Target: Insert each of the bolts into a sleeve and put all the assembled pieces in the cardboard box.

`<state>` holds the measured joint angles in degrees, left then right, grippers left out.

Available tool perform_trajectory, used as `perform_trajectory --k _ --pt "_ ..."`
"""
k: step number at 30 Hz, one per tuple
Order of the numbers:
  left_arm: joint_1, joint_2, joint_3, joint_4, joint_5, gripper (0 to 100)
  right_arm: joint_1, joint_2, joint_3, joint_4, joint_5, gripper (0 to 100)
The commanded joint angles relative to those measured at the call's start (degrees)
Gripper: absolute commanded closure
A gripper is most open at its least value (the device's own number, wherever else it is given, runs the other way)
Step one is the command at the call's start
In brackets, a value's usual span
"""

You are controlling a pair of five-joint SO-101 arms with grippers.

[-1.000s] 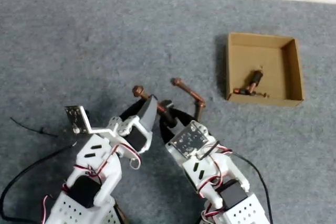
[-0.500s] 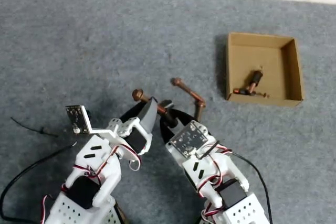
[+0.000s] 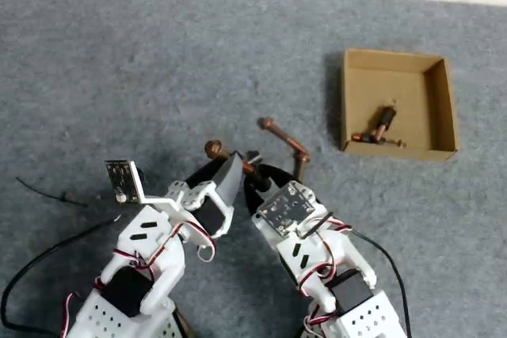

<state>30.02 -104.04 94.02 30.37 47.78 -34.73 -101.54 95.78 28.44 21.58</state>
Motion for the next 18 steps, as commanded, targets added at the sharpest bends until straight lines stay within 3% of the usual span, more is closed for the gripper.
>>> perform_trajectory --k 1,18 --pt "2.2 0.4 -4.1 5.1 0.5 99 -0.7 -1.5 6.1 -1.6 0.2 99.3" --pt "1.1 0.5 -5.2 5.9 0.7 99 -0.7 -1.5 6.1 -1.6 0.2 99.3"
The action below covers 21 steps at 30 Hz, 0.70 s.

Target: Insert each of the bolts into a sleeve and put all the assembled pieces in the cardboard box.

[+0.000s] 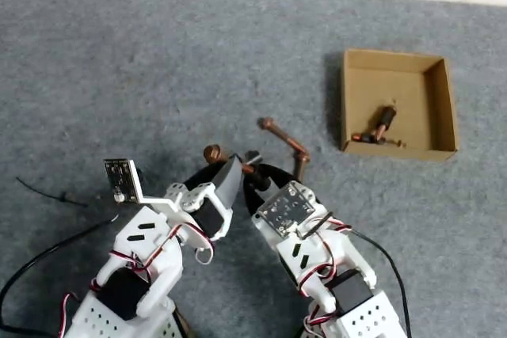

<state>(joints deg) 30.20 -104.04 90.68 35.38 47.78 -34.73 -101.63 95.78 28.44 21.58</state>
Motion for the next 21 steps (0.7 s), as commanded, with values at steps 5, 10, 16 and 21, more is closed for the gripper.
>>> perform_trajectory --k 5,10,16,21 --pt "0.9 0.5 -2.1 0.9 0.6 99 -0.7 -1.4 6.1 -1.6 0.2 99.3" --pt "0.8 0.6 -1.9 0.7 -2.8 99 -0.7 -1.2 6.1 -1.6 0.2 99.3" --pt "0.7 0.6 -1.5 0.6 -3.0 99 -0.7 -1.1 6.1 -1.6 0.2 99.3" --pt "0.6 0.6 -2.2 0.3 -3.0 97 -0.7 -1.0 6.1 -1.6 0.2 99.3"
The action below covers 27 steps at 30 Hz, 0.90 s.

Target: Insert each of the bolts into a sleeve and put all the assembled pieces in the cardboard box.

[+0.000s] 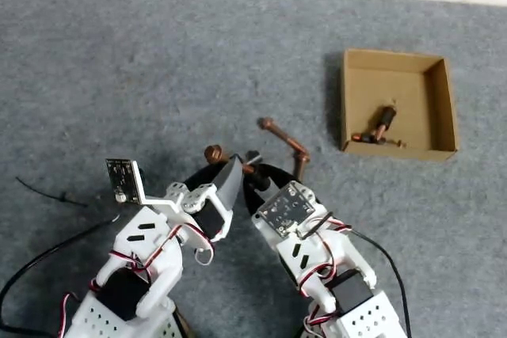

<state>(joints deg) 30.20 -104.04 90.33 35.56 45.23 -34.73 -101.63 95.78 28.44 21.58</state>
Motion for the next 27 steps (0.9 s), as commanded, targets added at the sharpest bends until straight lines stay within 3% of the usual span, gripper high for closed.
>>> perform_trajectory --k 1,5,11,18,27 --pt "0.6 0.6 -1.9 -1.0 -0.4 95 -0.7 -1.0 6.1 -1.6 0.2 99.3" --pt "0.5 2.9 -2.0 -2.6 -0.5 91 -0.6 -0.9 6.1 -1.6 0.2 99.3" --pt "-4.4 20.3 -7.0 -8.8 -0.4 95 -0.4 -0.8 6.1 -1.6 0.2 99.3" --pt "-0.4 39.7 -13.6 -8.8 -0.4 99 -0.3 -0.8 6.1 -1.6 0.2 99.3" --pt "-0.4 41.7 -13.6 -8.7 -0.4 99 -0.2 -0.7 6.1 -1.6 0.2 99.3"
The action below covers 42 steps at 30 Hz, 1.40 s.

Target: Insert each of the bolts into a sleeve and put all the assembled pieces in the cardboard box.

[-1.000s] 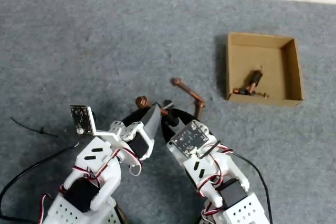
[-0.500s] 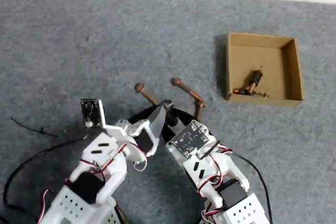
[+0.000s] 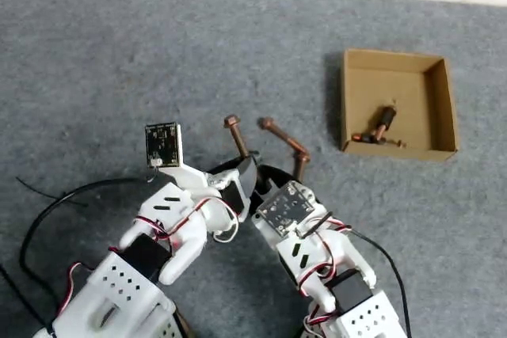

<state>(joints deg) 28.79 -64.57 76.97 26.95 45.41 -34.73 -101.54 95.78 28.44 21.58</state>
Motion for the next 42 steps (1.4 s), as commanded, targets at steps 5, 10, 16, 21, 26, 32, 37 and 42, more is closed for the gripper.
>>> perform_trajectory --k 5,10,16,21,26,32,37,42 --pt "1.2 2.2 -0.7 1.8 -0.6 99 3.2 -0.9 6.0 -1.9 0.2 99.3" --pt "3.6 -2.9 -1.1 6.8 -0.6 99 3.2 -0.9 6.1 -1.9 -0.2 99.3" --pt "4.4 -14.1 1.9 9.7 -0.7 99 3.2 -0.9 6.1 -1.8 -0.2 99.3" --pt "4.9 -20.6 5.2 9.7 -0.7 87 3.2 -0.9 6.1 -1.8 -0.2 99.3" --pt "6.9 -21.5 6.5 9.8 -0.7 80 3.2 -0.9 6.1 -1.7 -0.2 99.3" --pt "7.3 -21.5 6.5 9.8 -0.7 84 3.2 -0.9 6.1 -1.7 -0.2 99.3" --pt "7.3 -21.5 6.5 9.8 -0.7 84 3.2 -0.9 6.1 -1.7 -0.1 99.3" --pt "7.2 -21.8 6.5 9.8 -0.7 84 3.2 -0.9 6.1 -1.8 -0.2 99.3"
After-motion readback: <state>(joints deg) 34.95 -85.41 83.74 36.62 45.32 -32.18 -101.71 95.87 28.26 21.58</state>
